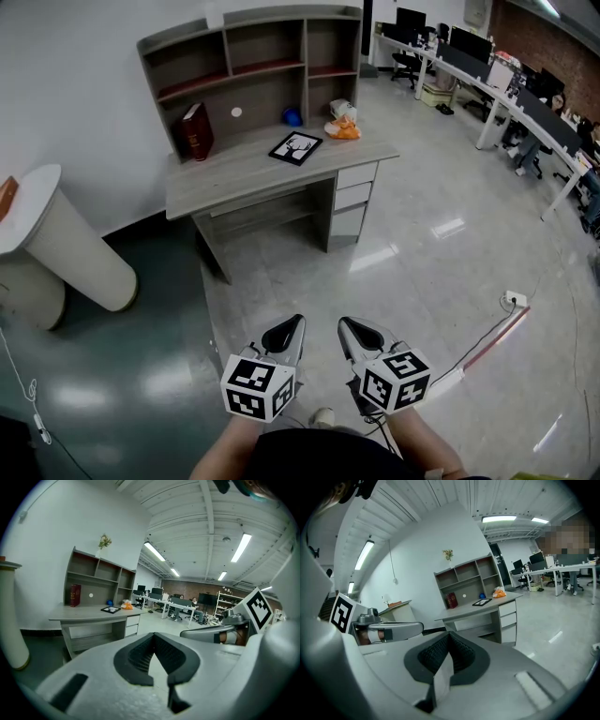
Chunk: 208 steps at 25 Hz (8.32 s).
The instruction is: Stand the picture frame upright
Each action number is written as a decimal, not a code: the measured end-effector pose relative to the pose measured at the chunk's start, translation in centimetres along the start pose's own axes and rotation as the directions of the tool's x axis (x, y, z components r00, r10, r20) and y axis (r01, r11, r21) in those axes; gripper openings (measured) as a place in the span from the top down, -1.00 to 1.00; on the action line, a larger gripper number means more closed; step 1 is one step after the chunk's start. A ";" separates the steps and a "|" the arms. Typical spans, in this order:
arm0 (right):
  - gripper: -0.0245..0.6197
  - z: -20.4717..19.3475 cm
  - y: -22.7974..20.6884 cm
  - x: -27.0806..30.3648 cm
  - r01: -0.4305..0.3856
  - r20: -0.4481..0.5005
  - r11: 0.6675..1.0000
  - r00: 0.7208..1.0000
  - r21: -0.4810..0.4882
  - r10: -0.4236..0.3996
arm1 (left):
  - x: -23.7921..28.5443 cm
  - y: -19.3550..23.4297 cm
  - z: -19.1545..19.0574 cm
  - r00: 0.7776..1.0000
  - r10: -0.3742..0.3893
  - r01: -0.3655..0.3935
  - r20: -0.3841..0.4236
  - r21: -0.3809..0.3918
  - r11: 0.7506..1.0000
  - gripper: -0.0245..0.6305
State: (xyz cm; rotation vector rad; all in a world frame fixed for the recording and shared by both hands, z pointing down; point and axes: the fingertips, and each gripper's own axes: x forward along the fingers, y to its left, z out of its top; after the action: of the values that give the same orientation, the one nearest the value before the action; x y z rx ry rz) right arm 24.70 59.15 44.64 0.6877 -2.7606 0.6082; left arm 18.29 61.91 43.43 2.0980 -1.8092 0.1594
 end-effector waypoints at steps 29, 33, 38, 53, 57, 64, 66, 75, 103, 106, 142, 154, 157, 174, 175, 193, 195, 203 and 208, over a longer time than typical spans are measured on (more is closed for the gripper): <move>0.93 2.3 -2.0 7.7 0.002 -0.053 1.000 0.999 -0.004 -0.002 | 4.8 5.8 2.0 0.999 -0.021 0.021 -0.026 -0.001 1.000 0.95; 0.93 2.9 -2.3 10.0 -0.003 -0.062 1.000 0.998 -0.009 0.003 | 5.9 7.6 2.6 0.999 -0.027 0.026 -0.026 -0.003 1.000 0.95; 0.93 3.7 -2.2 12.8 -0.014 -0.072 1.000 0.997 -0.020 0.013 | 6.8 9.8 3.1 0.999 -0.030 0.030 -0.024 -0.004 1.000 0.94; 0.93 5.6 -1.5 19.8 0.004 -0.107 1.000 0.994 -0.027 -0.007 | 8.8 16.7 4.4 0.998 -0.050 0.048 -0.042 -0.029 0.998 0.94; 0.93 6.1 -1.2 21.5 0.008 -0.114 0.999 0.993 -0.037 -0.013 | 9.1 18.2 4.3 0.997 -0.059 0.058 -0.057 -0.026 0.998 0.94; 0.93 6.3 -2.9 22.9 0.034 -0.124 0.999 0.992 -0.028 -0.037 | 10.6 19.5 3.8 0.994 -0.064 0.062 -0.083 -0.030 0.998 0.94; 0.93 6.8 -3.5 23.6 0.036 -0.121 0.999 0.992 -0.026 -0.039 | 11.4 19.9 4.1 0.994 -0.063 0.061 -0.084 -0.026 0.998 0.94; 0.93 9.7 -7.7 27.6 -0.005 -0.136 1.000 0.991 -0.031 0.000 | 17.3 21.4 7.1 0.996 -0.043 0.042 -0.077 -0.016 0.999 0.94; 0.93 16.8 -19.9 34.7 -0.085 -0.150 0.995 0.986 -0.048 0.077 | 31.9 24.1 13.5 0.997 0.046 -0.046 -0.063 0.001 0.999 0.94; 0.93 17.0 -20.6 35.0 -0.092 -0.150 0.995 0.985 -0.049 0.084 | 32.6 23.8 13.6 0.997 0.052 -0.052 -0.062 0.003 0.999 0.94; 0.93 19.4 -24.8 42.0 -0.029 -0.163 0.999 0.986 -0.013 0.027 | 39.4 29.3 15.4 0.992 0.009 -0.008 -0.124 0.010 1.000 0.93; 0.93 21.1 -26.7 47.3 0.046 -0.174 0.999 0.984 0.008 -0.044 | 42.4 35.7 17.0 0.990 0.000 -0.002 -0.138 -0.009 1.000 0.93; 0.93 21.5 -27.5 48.8 0.069 -0.177 0.997 0.982 0.019 -0.064 | 43.3 37.1 17.0 0.989 -0.010 0.009 -0.146 -0.009 1.000 0.93; 0.93 23.5 -28.5 56.5 0.113 -0.196 0.992 0.975 0.050 -0.101 | 47.3 43.3 18.2 0.974 -0.100 0.099 -0.205 -0.014 0.995 0.93; 0.93 23.6 -28.5 56.9 0.115 -0.195 0.992 0.975 0.054 -0.103 | 47.5 43.6 18.3 0.972 -0.106 0.106 -0.209 -0.011 0.994 0.93; 0.82 24.4 -31.7 60.5 0.226 -0.138 0.961 0.969 0.159 -0.205 | 51.1 47.8 17.8 0.957 -0.138 0.148 -0.256 0.017 0.989 0.85; 0.78 24.4 -32.4 60.8 0.228 -0.143 0.959 0.968 0.167 -0.205 | 51.7 48.2 17.8 0.958 -0.129 0.137 -0.256 0.012 0.991 0.85; 0.63 24.2 -35.8 62.2 0.258 -0.168 0.947 0.959 0.190 -0.227 | 55.1 49.9 17.4 0.955 -0.098 0.104 -0.279 0.007 0.995 0.79; 0.58 23.3 -37.5 62.8 0.284 -0.197 0.934 0.950 0.216 -0.243 | 56.7 50.3 16.7 0.946 -0.103 0.108 -0.307 0.001 0.994 0.75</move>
State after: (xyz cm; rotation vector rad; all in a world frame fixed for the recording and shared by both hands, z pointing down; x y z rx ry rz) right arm -13.94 -6.10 56.46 0.9927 -2.4056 0.9048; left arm -23.40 -2.34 55.96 2.0431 -1.5153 0.4481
